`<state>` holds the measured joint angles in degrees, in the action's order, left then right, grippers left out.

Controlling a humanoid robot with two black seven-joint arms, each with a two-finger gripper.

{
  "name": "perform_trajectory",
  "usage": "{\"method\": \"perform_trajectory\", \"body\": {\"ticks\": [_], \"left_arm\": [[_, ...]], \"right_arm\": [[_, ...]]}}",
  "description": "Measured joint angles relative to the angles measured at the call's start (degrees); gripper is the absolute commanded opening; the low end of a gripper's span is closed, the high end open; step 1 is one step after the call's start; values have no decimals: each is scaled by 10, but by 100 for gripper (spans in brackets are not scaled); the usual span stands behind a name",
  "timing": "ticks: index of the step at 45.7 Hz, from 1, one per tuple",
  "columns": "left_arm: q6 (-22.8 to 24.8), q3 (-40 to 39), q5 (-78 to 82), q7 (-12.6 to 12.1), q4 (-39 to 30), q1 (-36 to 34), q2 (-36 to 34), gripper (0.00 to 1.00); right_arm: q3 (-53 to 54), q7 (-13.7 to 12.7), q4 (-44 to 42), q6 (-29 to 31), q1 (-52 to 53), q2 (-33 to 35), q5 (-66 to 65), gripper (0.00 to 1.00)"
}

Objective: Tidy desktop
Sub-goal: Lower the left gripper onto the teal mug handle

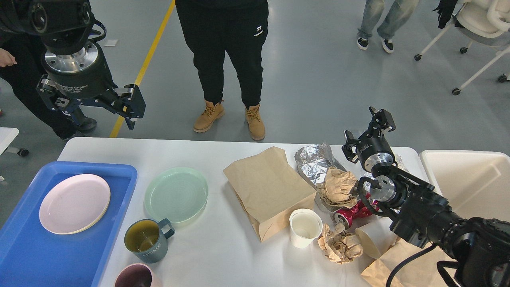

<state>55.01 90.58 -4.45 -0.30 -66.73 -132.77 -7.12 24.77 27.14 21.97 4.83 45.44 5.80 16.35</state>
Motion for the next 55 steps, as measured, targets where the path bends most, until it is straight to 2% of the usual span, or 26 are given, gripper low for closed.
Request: {"method": "perform_trajectory", "body": {"ticks": [7,24,37,45,55], "left_arm": [[0,-4,0,0,0,17,-2,96],[0,-36,4,-1,91,226,5,96],[0,-53,4,-1,125,316,8,96],[0,-53,7,-2,173,373,22,96],[0,-53,8,-2,209,414,31,96]], "right_arm": [[0,0,0,0,0,0,0,100],[0,0,0,0,0,0,0,100],[0,0,0,0,0,0,0,100],[0,0,0,0,0,0,0,100],[0,0,0,0,0,0,0,100]]}}
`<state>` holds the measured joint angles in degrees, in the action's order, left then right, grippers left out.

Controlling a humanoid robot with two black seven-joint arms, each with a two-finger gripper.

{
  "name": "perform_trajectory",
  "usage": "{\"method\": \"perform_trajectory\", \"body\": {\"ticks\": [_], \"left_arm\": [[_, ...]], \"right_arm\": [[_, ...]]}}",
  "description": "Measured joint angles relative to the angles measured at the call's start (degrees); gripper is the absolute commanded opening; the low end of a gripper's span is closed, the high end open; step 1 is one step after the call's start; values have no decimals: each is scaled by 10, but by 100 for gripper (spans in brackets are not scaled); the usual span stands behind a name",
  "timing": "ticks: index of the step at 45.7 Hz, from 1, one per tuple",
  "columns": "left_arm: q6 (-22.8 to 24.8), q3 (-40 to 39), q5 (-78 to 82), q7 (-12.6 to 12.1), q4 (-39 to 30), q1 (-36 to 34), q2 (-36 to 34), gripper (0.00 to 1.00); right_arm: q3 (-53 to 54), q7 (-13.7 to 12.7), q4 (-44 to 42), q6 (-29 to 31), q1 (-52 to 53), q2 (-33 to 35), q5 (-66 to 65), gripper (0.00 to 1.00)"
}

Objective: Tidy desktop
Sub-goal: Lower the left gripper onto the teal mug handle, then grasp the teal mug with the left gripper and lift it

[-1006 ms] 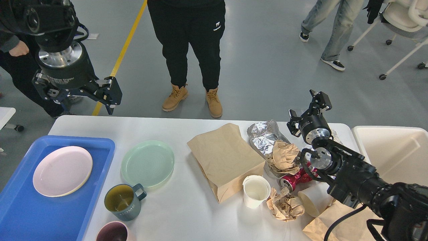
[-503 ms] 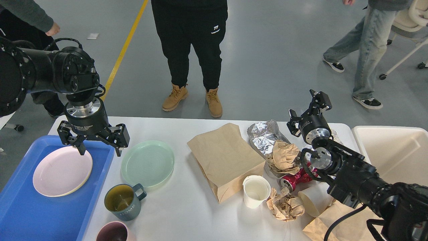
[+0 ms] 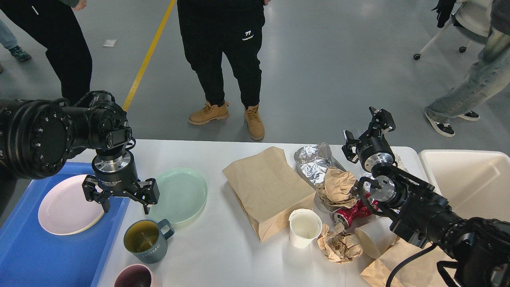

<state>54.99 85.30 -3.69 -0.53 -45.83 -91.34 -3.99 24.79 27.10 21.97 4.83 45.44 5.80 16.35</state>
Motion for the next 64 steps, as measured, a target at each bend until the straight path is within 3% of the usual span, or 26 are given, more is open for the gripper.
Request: {"method": "perform_trajectory", "body": {"ticks": [19,35,53,64], "left_arm": [[0,5,9,0,4,45,13,96],[0,7,10,0,42,86,27,88],[0,8,18,0,48,107,48,32],[0,8,18,-3,48,107,48,3]], "right_arm": [[0,0,0,0,0,0,0,100],[0,0,0,0,0,0,0,100],[0,0,0,0,0,0,0,100],[0,0,0,0,0,0,0,100]]}}
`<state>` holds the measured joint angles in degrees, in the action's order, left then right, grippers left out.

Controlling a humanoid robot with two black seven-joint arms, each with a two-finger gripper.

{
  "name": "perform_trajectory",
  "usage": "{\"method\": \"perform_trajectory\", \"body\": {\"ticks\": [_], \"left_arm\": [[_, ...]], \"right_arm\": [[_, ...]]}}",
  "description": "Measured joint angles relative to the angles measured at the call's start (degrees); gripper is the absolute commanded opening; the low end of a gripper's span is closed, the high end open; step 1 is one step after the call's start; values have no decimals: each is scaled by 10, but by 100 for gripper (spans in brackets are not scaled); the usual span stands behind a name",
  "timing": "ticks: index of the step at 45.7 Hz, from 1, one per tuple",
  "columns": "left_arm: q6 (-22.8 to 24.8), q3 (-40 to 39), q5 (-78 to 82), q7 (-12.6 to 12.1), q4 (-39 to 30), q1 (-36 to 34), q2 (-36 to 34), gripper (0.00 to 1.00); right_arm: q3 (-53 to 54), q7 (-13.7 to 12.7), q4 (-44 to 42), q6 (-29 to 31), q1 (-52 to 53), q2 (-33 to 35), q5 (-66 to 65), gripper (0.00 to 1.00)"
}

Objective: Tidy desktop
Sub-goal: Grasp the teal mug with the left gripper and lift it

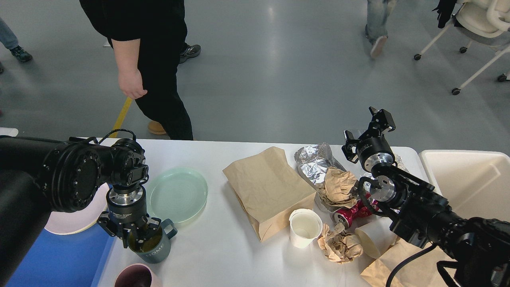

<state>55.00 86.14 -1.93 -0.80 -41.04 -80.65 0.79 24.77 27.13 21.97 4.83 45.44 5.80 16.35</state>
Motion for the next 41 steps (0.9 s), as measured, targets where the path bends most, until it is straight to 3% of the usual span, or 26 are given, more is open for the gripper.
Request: {"method": "perform_trajectory", "body": {"ticks": [20,41], "left_arm": [[0,-7,-2,-11,-1,-7,-1,0],[0,-8,-2,-5,-28,-175,-40,0]], "right_arm": [[0,0,0,0,0,0,0,100],[0,0,0,0,0,0,0,100]]}}
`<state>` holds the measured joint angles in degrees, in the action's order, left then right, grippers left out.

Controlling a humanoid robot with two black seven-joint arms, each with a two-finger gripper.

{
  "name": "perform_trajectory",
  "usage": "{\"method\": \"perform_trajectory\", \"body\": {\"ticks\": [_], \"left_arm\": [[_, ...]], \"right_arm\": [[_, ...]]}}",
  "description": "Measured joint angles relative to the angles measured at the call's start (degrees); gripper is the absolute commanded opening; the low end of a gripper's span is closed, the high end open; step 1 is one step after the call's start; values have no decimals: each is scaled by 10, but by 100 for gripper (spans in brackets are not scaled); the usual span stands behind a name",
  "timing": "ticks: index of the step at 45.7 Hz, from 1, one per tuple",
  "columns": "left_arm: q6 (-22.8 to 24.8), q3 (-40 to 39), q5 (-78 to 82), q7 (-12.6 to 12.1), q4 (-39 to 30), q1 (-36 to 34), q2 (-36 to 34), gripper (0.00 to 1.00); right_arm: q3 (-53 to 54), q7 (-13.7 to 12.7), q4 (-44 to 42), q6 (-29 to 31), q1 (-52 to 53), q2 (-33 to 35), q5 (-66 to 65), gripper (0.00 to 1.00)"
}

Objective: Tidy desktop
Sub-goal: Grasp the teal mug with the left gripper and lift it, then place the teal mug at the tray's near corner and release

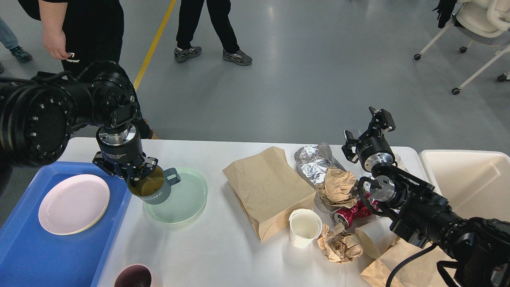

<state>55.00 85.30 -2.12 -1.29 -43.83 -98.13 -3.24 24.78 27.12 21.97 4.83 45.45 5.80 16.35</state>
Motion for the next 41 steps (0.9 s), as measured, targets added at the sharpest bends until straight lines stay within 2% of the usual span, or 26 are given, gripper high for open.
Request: {"method": "perform_trajectory", "body": {"ticks": [7,15,24,34,41], "left_arm": [[0,1,0,2,-26,-65,-33,0],[0,9,1,0,-91,-144,-75,0],[0,32,1,-1,-148,-200,-98,0],[0,43,1,-1,-168,-210,-108,0],[0,45,1,0,-159,-190,-144,0]], "right_arm": [[0,0,0,0,0,0,0,100],[0,0,0,0,0,0,0,100],[0,0,0,0,0,0,0,100],[0,0,0,0,0,0,0,100],[0,0,0,0,0,0,0,100]]}}
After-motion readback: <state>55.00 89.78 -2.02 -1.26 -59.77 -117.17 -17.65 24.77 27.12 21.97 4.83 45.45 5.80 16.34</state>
